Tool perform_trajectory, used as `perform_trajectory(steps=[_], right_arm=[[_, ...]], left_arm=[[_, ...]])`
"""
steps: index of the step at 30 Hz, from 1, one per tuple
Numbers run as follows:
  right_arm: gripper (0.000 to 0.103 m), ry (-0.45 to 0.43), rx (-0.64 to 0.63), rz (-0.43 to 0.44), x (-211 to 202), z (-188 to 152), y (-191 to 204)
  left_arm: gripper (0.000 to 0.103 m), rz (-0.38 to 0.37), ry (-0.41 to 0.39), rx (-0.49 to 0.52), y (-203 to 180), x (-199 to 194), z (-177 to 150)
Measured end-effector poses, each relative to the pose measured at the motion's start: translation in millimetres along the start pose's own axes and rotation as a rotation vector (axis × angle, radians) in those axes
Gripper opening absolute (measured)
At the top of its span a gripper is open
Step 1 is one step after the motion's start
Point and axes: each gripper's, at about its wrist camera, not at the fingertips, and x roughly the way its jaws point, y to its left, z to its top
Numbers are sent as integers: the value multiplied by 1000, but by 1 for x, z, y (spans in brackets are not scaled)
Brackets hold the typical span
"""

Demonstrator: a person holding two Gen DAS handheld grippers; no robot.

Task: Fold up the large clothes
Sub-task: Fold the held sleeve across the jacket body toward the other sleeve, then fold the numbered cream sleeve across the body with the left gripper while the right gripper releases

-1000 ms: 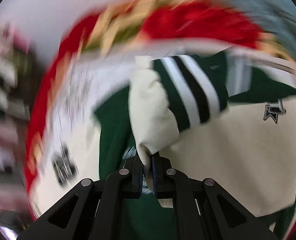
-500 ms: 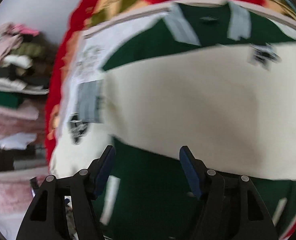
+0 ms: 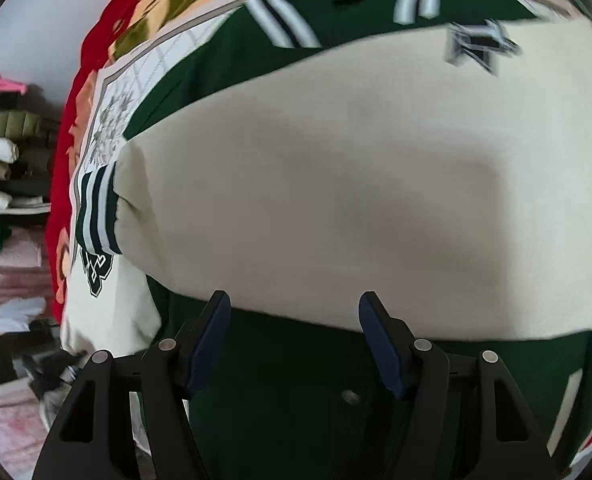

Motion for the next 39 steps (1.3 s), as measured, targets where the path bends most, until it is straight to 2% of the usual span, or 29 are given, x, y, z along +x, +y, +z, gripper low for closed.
perform_trajectory(steps=[6, 7, 8, 9, 10, 12, 16, 17, 18, 20, 23, 27, 31, 34, 39], right_arm=[[67, -52, -66, 102, 16, 24, 66], [62, -54, -80, 120, 25, 29, 80], [47, -32, -91, 138, 37, 33, 91], [40, 20, -103, 148, 54, 37, 101], [40, 68, -107, 148, 68, 39, 106], [40, 80, -134, 115, 81, 41, 114], [40, 85, -137, 138, 59, 39, 104], [44, 70, -131, 121, 47, 37, 96], [57, 53, -119, 118, 37, 34, 86], [65, -12, -83, 86, 10, 29, 58], [76, -68, -17, 47, -21, 28, 7], [76, -65, 111, 68, -42, 16, -74], [76, -60, 191, 47, -66, -2, -150], [76, -70, 225, 38, -84, -15, -190], [76, -91, 291, -7, -113, -37, -266]], left_arm=[[5, -59, -125, 142, -40, -25, 47], [4, -66, -140, 161, -46, -29, 50], [4, -71, -154, 178, -55, -38, 48], [4, -77, -172, 200, -62, -44, 51], [4, -78, -188, 220, -88, -57, 44], [4, -80, -224, 260, -110, -76, 38], [3, -93, -322, 388, -139, -118, 28], [3, -99, -349, 423, -148, -131, 27], [3, -105, -377, 461, -154, -141, 20], [2, -123, -436, 545, -174, -164, 2], [2, -168, -491, 673, -210, -194, -41], [1, -260, -474, 842, -262, -218, -122], [1, -367, -397, 1029, -316, -234, -226], [1, -457, -308, 1183, -351, -245, -317], [2, -534, -144, 1414, -378, -242, -453]])
